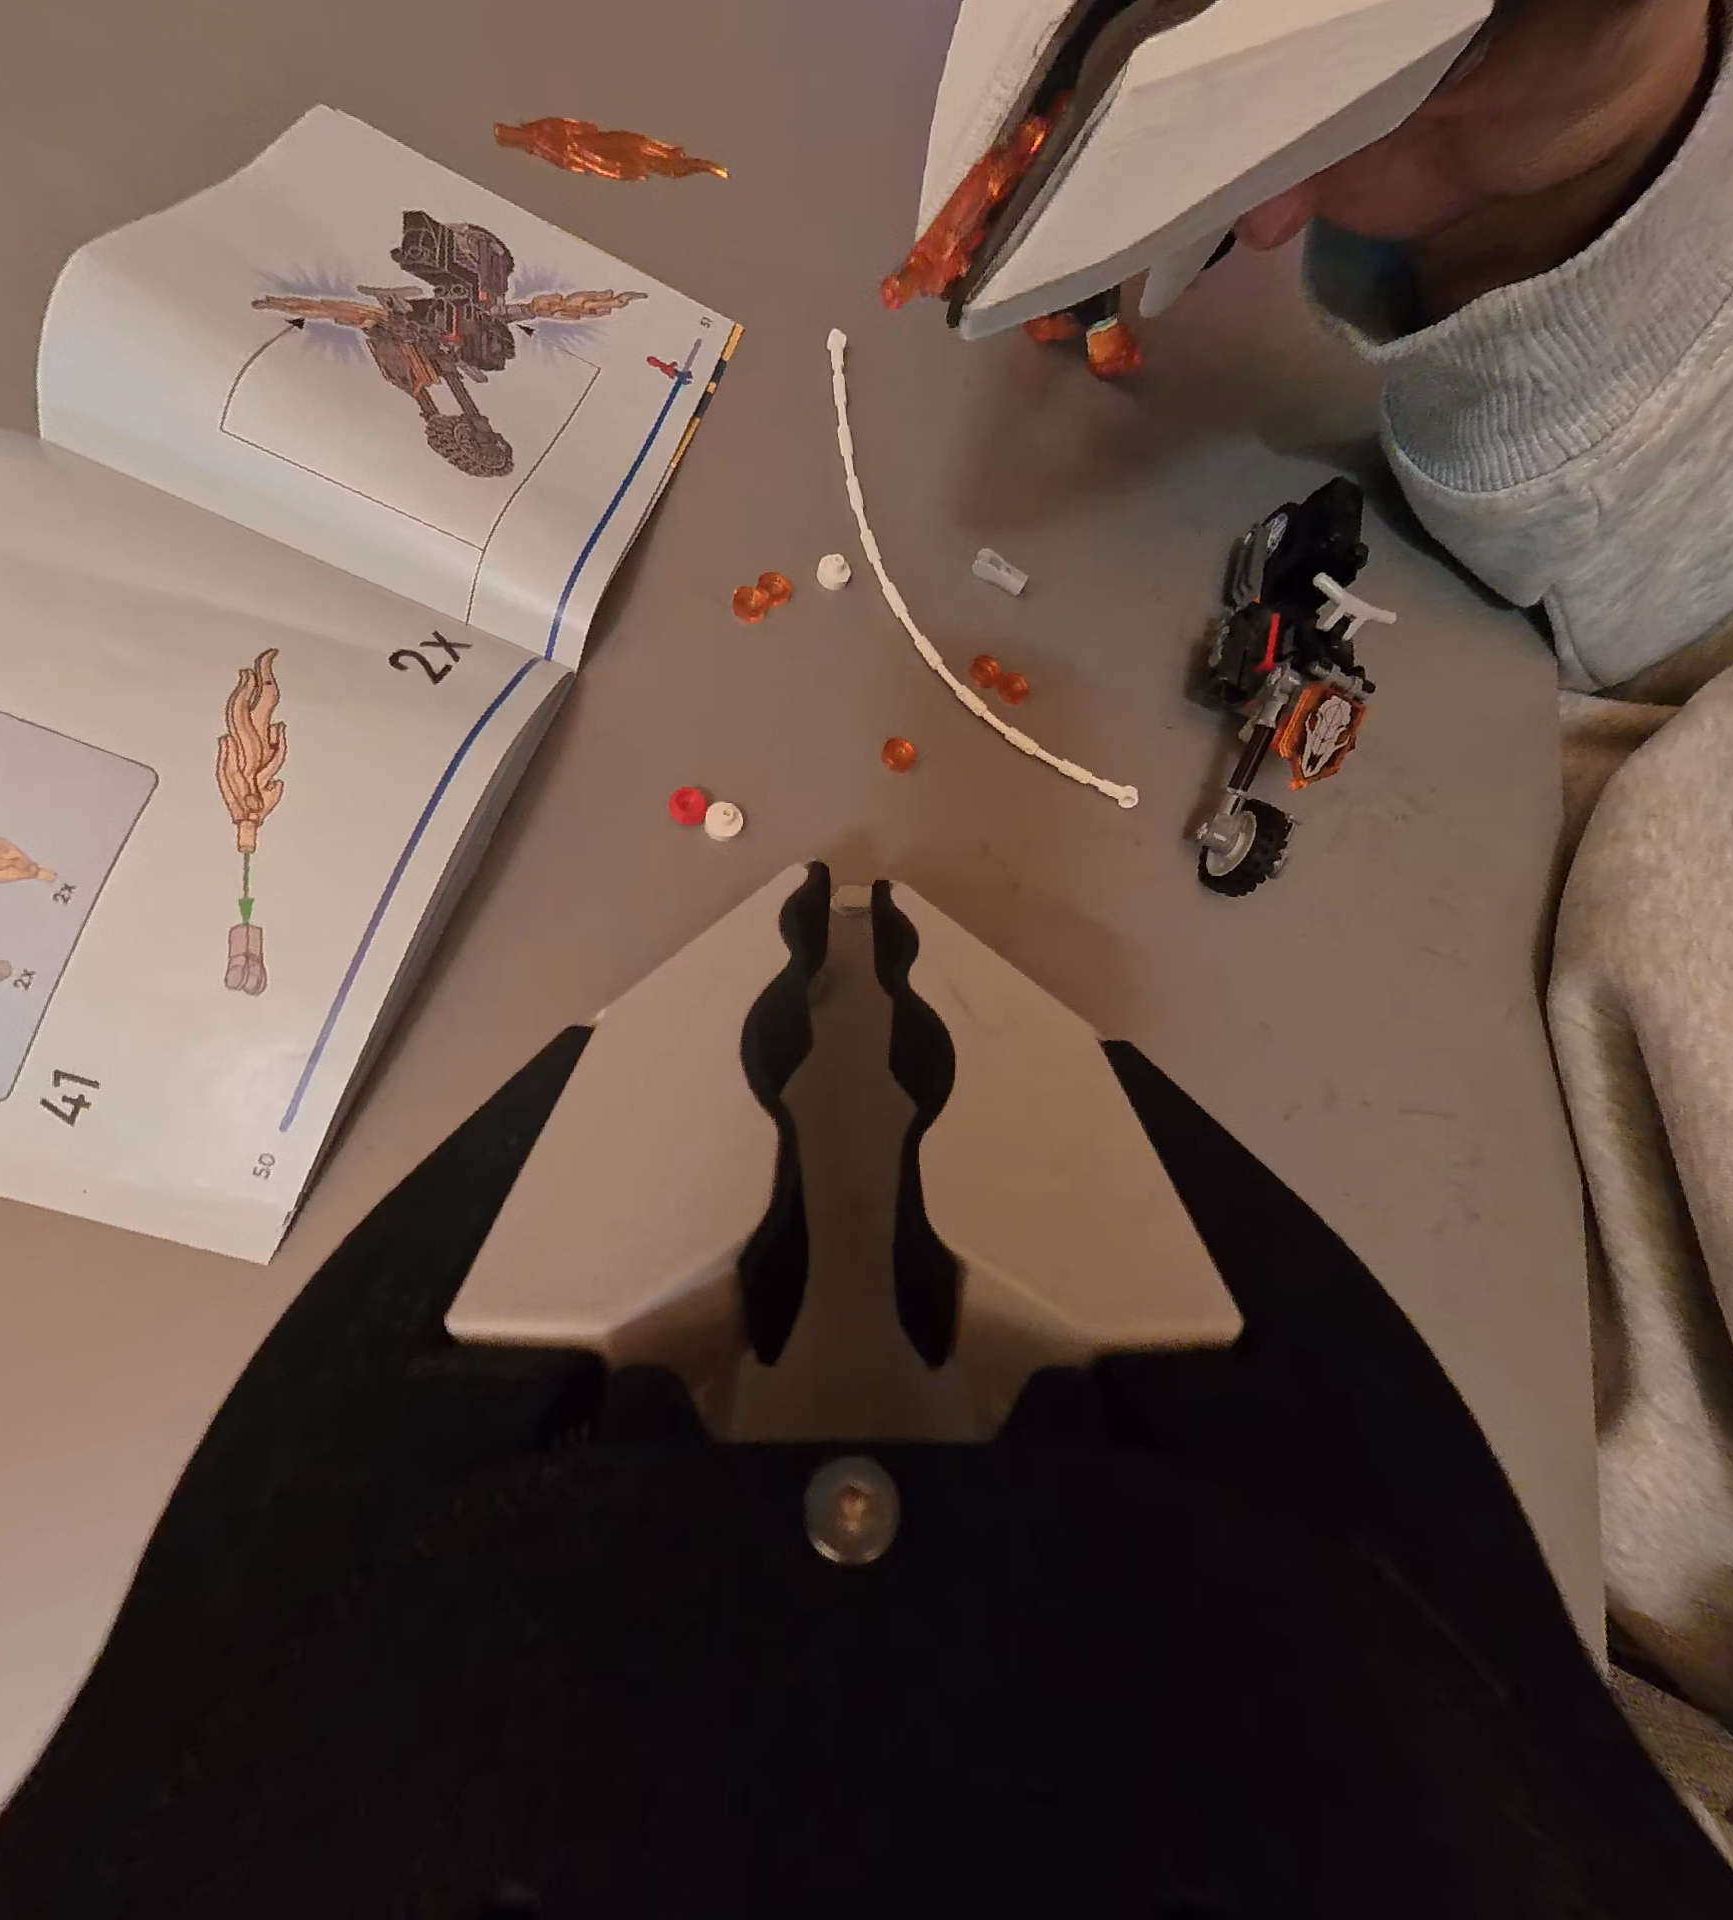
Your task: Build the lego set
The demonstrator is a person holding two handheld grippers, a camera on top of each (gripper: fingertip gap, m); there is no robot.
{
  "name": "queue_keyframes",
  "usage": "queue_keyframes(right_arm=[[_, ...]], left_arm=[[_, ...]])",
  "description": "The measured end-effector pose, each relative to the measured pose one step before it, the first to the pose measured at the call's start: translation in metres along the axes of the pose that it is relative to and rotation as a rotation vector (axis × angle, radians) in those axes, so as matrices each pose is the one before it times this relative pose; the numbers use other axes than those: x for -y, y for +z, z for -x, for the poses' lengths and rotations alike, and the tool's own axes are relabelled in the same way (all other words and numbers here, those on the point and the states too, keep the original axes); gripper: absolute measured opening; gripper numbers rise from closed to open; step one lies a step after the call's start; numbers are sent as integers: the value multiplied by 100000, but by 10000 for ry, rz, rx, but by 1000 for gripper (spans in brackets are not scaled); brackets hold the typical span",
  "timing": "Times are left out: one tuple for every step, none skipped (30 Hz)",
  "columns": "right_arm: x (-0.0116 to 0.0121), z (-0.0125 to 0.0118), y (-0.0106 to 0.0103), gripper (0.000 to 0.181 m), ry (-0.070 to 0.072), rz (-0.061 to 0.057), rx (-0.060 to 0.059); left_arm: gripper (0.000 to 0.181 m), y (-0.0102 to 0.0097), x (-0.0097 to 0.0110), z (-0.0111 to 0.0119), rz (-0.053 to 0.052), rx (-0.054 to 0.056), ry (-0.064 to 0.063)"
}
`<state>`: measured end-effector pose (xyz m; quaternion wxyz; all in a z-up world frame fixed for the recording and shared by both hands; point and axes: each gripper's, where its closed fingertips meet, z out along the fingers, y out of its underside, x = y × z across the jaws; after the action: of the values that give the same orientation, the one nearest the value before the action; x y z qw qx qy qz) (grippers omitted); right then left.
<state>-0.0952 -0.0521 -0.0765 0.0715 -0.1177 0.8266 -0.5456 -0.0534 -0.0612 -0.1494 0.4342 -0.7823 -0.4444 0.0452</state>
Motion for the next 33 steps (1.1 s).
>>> queue_keyframes(right_arm=[[-34, -2, 23, 0, 0, 10, 2], [-35, 0, 22, 0, 3, 11, 2], [-24, -10, 17, 0, 4, 8, 1], [-21, -4, 19, 0, 7, 6, 5], [-22, 9, 13, 0, 6, 5, 5], [-27, -3, 10, 0, -1, 9, 0], [-17, 2, 17, 0, -8, 13, -5], [-11, -8, 3, 0, -10, 12, -6], [-6, 9, 1, 0, -9, 6, -3], [12, 13, 1, 0, -8, 0, -1], [8, 16, -8, 0, -7, -1, 0], [10, 14, 0, 0, -7, 1, -1], [11, 3, -1, 0, -6, 0, -2], [8, 16, -8, 0, -6, 0, -1], [17, 8, -14, 0, -6, -1, 0], [21, 18, -10, 0, -6, -3, 1], [14, 8, -7, 0, -6, -5, 0], [25, 11, -10, 0, -5, -7, 2], [16, 25, 3, 0, -1, -3, 5], [14, 13, 0, 0, -3, -3, 4], [5, 21, 6, 0, -6, -2, 4], [6, 20, 14, 0, -5, 0, 5], [2, 22, 12, 0, -3, 3, 5], [-12, 21, 13, 0, -4, 7, 5], [-8, 9, 22, 0, -7, 6, 0], [-2, 12, 3, 0, -6, 3, -2], [0, 9, 2, 0, -2, 1, 1], [8, 2, -4, 0, -1, 1, 2], [-13, 6, 4, 0, -2, 3, -2], [-6, -14, 4, 0, -3, 7, -6], [-19, -11, -1, 0, -2, 7, -7], [-8, -13, -6, 0, 2, 5, -3], [-13, -12, 7, 0, 3, 5, -1]], left_arm=[[6, -62, -13, 1, -13, -24, -4], [6, -46, 8, -25, -17, -28, 3], [7, -44, 22, -29, -21, -26, 9], [6, -20, -5, -43, -2, -31, 13], [6, -9, -42, -136, 21, -78, 18], [6, 14, -31, -139, 19, -86, 18], [6, 25, -40, -97, 22, -54, 19], [6, 29, -35, -64, 23, -35, 21], [6, 39, -46, -82, 27, -45, 18], [7, 29, -55, -74, 32, -43, 17], [8, 27, -56, -65, 29, -35, 23], [9, 14, -51, -46, 24, -22, 27], [11, 9, -20, -36, 7, -8, 32], [12, 0, 3, -14, -3, 9, 46], [14, -17, -6, -21, -1, 23, 75], [16, -2, 26, -4, -14, 55, 103], [17, 21, 54, 18, -29, 75, 113], [18, 37, 88, 65, -43, 105, 102], [19, 68, 85, 57, -34, 100, 86], [20, 123, 52, 44, -3, 83, 54], [20, 198, -12, -3, 43, 50, 33], [20, 252, -100, -3, 98, 49, 26], [20, 284, -174, -31, 145, 27, 35], [20, 282, -236, -38, 176, 25, 39], [20, 266, -260, 13, 189, 52, 36], [20, 213, -232, 77, 168, 76, 30], [19, 170, -215, 50, 141, 49, 22], [19, 114, -168, 10, 106, 16, 15], [18, 8, -6, -6, 8, 9, 14], [16, -40, -32, -54, 19, -29, 15], [14, -51, -65, -4, 22, -13, 6], [12, -35, -90, -35, 32, -45, -12], [10, -40, -134, -102, 56, -98, -28]])
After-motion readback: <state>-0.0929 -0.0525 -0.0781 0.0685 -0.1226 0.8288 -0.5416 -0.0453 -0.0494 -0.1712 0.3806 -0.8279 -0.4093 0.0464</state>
